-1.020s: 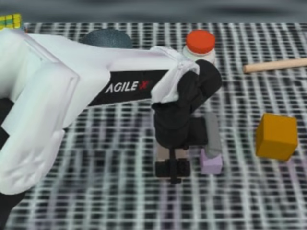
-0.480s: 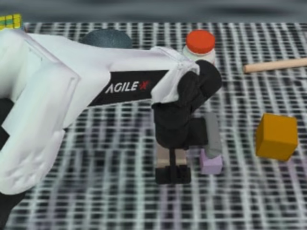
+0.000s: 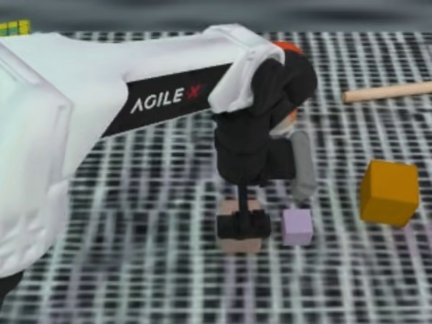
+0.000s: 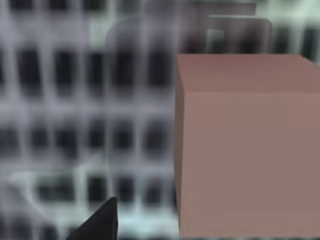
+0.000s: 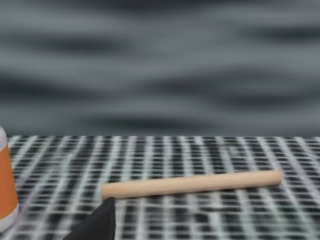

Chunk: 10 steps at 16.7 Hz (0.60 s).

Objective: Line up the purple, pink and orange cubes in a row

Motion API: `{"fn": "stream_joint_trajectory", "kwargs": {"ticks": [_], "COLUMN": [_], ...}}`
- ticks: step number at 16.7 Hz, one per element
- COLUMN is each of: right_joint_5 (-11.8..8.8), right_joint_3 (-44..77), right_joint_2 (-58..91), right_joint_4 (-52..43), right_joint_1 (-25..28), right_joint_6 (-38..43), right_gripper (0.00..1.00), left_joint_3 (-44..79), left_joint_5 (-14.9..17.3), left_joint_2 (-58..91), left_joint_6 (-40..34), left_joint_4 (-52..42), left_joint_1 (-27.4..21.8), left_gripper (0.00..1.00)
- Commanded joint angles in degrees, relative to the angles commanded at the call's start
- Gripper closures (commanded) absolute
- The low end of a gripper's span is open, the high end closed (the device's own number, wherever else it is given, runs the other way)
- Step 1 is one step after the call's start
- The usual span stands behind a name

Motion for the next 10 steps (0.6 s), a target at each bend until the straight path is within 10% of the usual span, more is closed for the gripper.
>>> {"fn": "stream_joint_trajectory", "kwargs": {"ticks": [10], "right_joint_5": [-0.15], "right_joint_3": [3.25], "right_joint_2": [3.3], "right_joint_4": [-2.36], "right_joint_1": [0.67], "right_joint_6": [0.97], "right_gripper": [0.0], "left_joint_3": [-0.96], "left_joint_5": [-0.22], "left_joint_2": [-4.53], "left_joint_6": [-1.61], "left_joint_4": [-0.76], "left_joint_1": [2.07], "left_gripper": [0.0]}}
